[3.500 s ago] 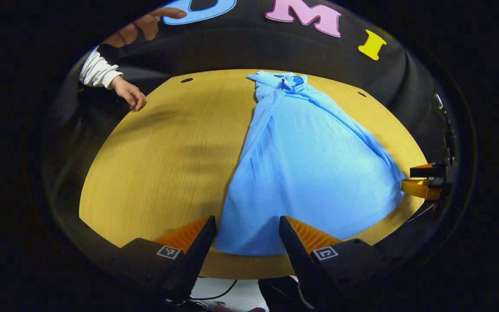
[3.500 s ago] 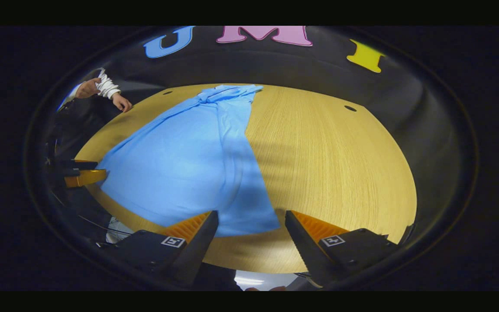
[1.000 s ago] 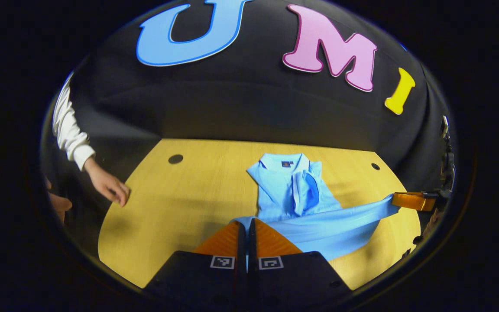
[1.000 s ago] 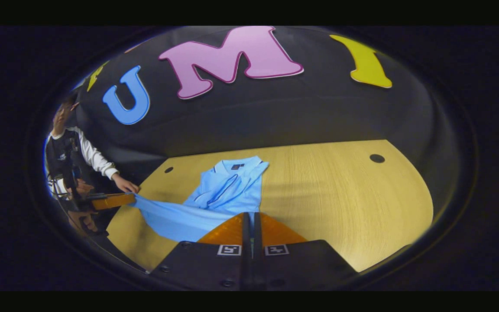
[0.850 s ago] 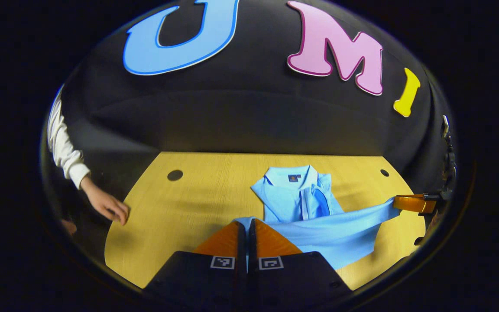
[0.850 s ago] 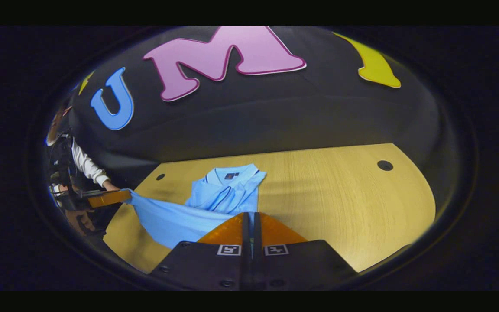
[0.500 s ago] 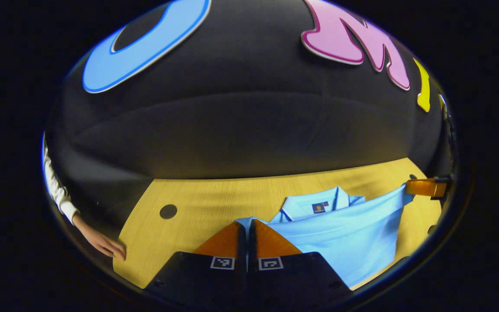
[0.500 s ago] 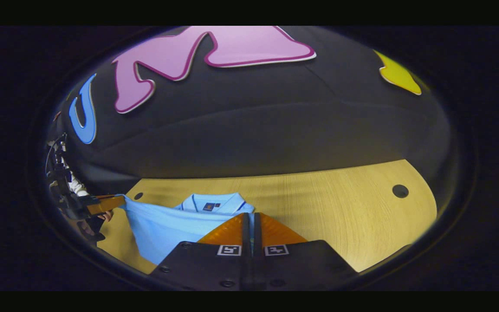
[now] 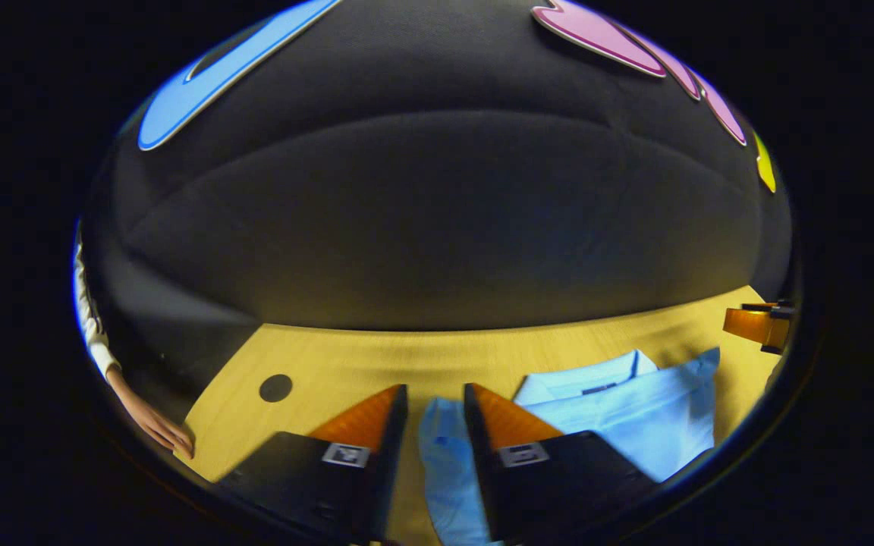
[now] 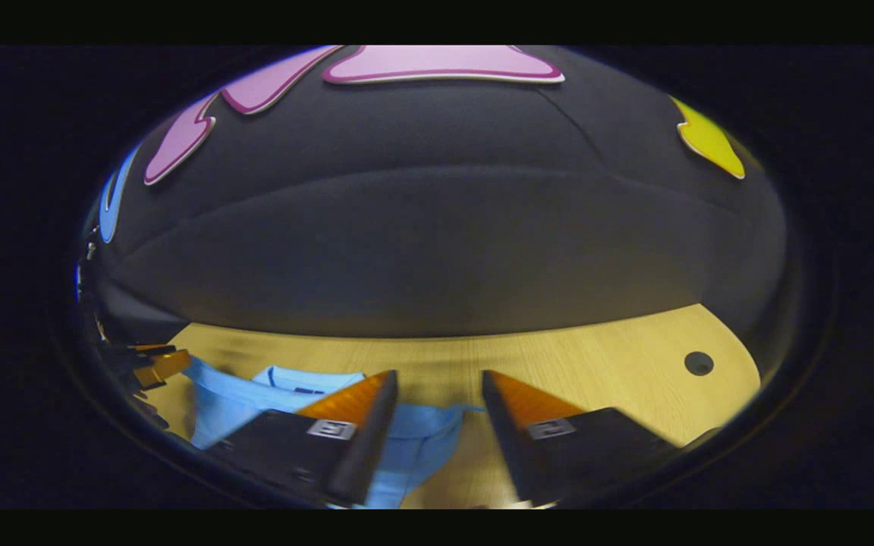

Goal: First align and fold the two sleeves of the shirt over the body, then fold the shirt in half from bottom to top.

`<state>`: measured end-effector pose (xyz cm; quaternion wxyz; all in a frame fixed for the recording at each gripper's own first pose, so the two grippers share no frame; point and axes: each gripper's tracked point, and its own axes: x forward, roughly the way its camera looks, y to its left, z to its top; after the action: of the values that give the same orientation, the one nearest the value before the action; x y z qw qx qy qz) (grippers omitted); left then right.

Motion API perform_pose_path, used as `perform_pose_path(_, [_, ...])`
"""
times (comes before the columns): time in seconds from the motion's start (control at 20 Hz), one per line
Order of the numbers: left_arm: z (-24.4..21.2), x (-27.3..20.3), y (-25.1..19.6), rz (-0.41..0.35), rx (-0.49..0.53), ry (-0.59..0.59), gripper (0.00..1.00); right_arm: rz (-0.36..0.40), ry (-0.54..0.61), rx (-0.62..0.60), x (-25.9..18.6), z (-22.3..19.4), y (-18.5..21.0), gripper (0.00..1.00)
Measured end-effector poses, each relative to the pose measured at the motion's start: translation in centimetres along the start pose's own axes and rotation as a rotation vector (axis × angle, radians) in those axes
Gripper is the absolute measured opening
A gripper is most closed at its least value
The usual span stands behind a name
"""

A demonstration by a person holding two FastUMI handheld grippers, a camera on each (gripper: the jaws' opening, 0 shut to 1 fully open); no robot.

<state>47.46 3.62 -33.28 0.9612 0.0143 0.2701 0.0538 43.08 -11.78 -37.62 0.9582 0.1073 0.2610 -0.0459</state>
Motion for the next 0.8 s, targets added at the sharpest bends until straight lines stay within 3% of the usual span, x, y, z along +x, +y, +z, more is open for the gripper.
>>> perform_pose_path(0.05, [0.3,-0.2,0.2,0.010,-0.015,-0.020,0.59,-0.018,-0.025,-0.010,-1.1,1.6,-0.6,0.97])
perform_pose_path(0.15, [0.9,-0.9,0.9,0.016,-0.019,-0.051,1.00,-0.036,-0.056,0.003,-1.8,2.5,-0.9,0.91])
perform_pose_path(0.2, [1.5,-1.7,1.3,0.021,-0.018,-0.078,0.97,-0.051,-0.074,0.008,-2.4,2.8,-1.2,0.98])
perform_pose_path(0.25, [2.4,-2.9,1.8,0.026,-0.024,-0.119,0.96,-0.056,-0.097,0.013,-3.5,3.3,-1.6,0.91])
perform_pose_path(0.3, [3.4,-4.7,2.0,0.019,-0.041,-0.159,0.98,-0.053,-0.116,0.019,-5.0,3.6,-1.8,0.91])
perform_pose_path(0.35, [4.6,-7.0,2.2,0.005,-0.055,-0.215,0.98,-0.042,-0.144,0.029,-6.9,4.0,-1.8,0.98])
perform_pose_path(0.55, [7.7,-21.6,3.6,-0.054,-0.092,-0.387,0.99,0.039,-0.232,0.027,-18.4,6.1,-1.2,0.98])
perform_pose_path(0.8, [0.8,-38.0,4.8,-0.077,-0.109,-0.308,0.98,0.088,-0.211,-0.023,-33.2,4.0,1.0,0.97])
